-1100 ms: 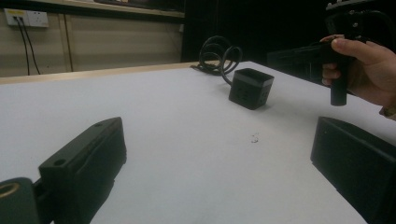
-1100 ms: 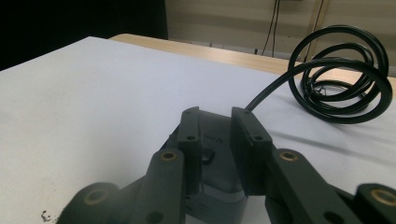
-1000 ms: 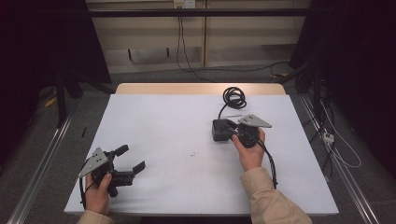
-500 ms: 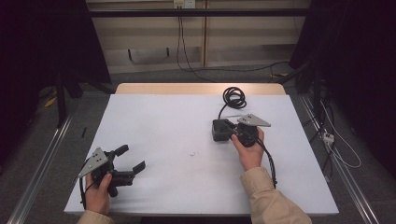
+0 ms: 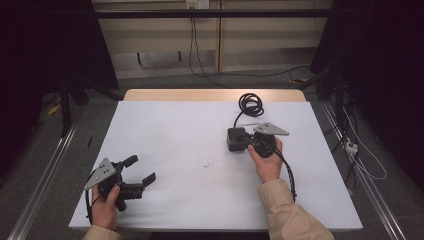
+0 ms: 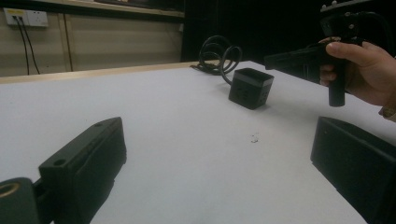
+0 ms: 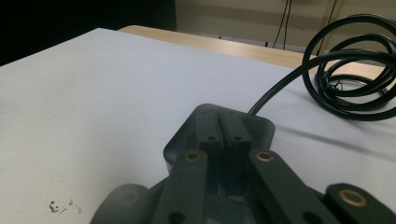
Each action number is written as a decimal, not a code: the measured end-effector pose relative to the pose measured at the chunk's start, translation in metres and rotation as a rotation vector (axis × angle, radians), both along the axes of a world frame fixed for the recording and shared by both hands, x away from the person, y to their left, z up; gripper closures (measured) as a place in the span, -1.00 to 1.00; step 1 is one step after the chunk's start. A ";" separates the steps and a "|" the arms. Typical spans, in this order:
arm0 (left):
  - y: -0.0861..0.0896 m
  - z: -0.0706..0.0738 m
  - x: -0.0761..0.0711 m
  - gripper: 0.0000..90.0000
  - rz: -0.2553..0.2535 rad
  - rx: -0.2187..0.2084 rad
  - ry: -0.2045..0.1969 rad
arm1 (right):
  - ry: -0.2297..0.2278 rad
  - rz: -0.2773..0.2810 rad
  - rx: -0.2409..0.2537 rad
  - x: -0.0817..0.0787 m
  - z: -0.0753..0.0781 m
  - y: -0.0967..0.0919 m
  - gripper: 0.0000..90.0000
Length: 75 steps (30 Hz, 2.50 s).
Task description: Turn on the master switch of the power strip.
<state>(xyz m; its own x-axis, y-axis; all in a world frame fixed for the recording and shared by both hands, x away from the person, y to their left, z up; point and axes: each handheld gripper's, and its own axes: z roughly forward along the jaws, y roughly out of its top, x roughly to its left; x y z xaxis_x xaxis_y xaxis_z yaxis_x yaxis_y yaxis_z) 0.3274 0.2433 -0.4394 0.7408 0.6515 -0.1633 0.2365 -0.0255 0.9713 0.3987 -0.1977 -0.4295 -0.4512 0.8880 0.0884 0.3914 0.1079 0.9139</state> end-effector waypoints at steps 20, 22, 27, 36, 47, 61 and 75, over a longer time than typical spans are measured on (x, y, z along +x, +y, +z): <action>0.000 0.000 0.000 -0.93 -0.001 0.001 0.000 | -0.001 -0.005 -0.032 0.003 -0.005 0.004 1.00; 0.000 0.000 0.000 -0.93 -0.002 0.001 -0.001 | -0.004 -0.004 -0.031 0.004 -0.005 0.004 1.00; 0.001 0.000 0.000 -0.93 -0.002 0.003 -0.001 | -0.007 -0.006 -0.040 0.004 -0.007 0.006 1.00; 0.001 0.000 -0.001 -0.93 -0.005 -0.003 0.001 | -0.023 0.001 -0.058 0.006 -0.009 0.008 1.00; 0.000 0.000 -0.001 -0.93 -0.008 -0.002 -0.004 | -0.031 0.012 -0.072 0.006 -0.010 0.008 1.00; 0.001 0.000 -0.002 -0.93 -0.008 0.000 -0.003 | -0.044 0.007 -0.067 0.005 -0.012 0.008 1.00; -0.001 0.000 -0.003 -0.93 -0.012 0.004 -0.003 | -0.041 0.009 -0.058 0.005 -0.013 0.007 1.00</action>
<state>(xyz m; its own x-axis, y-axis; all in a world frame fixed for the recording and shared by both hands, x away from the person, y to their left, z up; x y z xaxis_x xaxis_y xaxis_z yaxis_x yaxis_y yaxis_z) 0.3248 0.2427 -0.4394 0.7493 0.6430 -0.1586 0.2332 -0.0321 0.9719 0.4037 -0.1904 -0.4422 -0.4615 0.8870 0.0183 0.3524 0.1644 0.9213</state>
